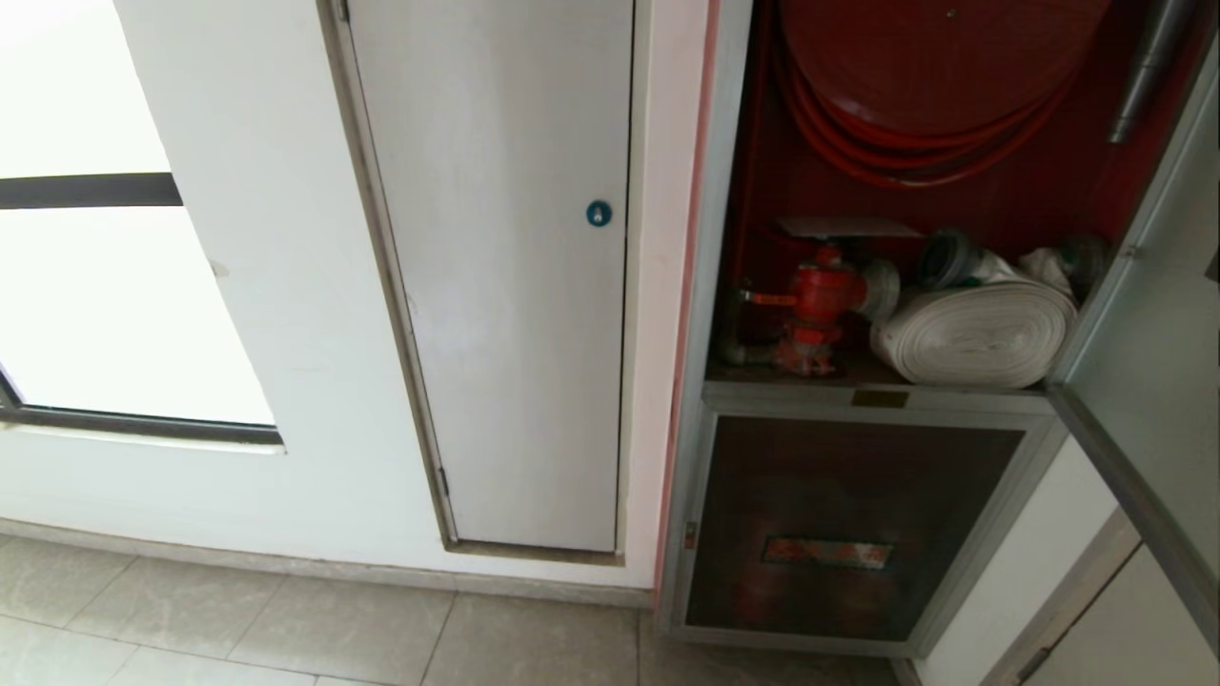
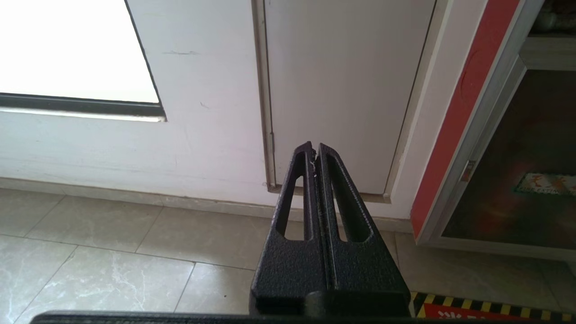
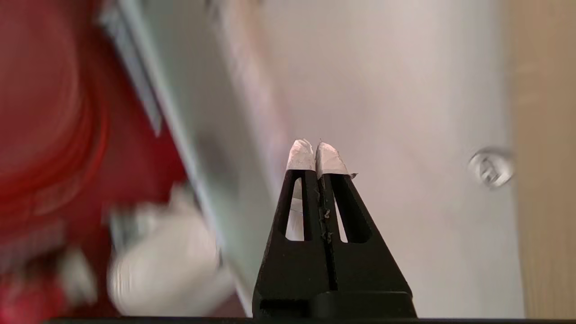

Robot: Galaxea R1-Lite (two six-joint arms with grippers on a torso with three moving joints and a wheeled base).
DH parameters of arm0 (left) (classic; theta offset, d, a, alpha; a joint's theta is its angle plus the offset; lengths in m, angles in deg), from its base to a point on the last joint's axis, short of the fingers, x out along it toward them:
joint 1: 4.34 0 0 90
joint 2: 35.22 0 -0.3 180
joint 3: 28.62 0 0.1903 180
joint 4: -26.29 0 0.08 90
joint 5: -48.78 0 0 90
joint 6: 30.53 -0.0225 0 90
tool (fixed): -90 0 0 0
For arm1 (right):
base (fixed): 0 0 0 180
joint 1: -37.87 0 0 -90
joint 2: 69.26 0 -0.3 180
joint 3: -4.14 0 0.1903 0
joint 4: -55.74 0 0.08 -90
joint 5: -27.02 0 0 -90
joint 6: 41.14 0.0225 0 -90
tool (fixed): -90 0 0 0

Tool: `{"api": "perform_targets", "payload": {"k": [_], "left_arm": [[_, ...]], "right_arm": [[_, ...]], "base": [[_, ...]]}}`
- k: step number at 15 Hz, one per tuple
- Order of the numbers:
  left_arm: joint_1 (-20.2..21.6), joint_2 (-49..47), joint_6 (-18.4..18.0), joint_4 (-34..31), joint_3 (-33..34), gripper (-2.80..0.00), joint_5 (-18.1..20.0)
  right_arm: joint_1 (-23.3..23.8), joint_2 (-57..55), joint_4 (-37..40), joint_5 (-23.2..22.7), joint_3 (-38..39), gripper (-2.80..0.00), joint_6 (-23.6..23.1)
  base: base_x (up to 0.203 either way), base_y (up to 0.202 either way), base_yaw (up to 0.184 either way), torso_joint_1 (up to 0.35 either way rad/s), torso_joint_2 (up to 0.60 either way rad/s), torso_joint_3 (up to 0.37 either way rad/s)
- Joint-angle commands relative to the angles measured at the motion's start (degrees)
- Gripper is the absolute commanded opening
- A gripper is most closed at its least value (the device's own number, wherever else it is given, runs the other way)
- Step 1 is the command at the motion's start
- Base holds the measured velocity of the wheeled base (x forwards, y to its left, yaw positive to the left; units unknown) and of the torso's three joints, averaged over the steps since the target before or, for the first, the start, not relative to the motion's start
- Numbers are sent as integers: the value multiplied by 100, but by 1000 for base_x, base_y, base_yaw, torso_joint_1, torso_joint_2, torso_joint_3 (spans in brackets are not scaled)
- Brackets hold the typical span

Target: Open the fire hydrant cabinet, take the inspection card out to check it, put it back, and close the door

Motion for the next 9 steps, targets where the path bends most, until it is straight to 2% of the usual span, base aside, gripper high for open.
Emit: {"api": "perform_targets", "payload": {"k": [1,5,9], "left_arm": [[3,-7,2,2,35,-280,-2],[3,-7,2,2,35,-280,-2],[3,-7,2,2,35,-280,-2]], "right_arm": [[159,-286,-293,190,-36,-280,123],[396,-697,-654,353,-25,-280,727],[849,-1198,-1018,340,-100,-280,956]], "base": [[0,0,0,0,0,0],[0,0,0,0,0,0],[0,0,0,0,0,0]]}}
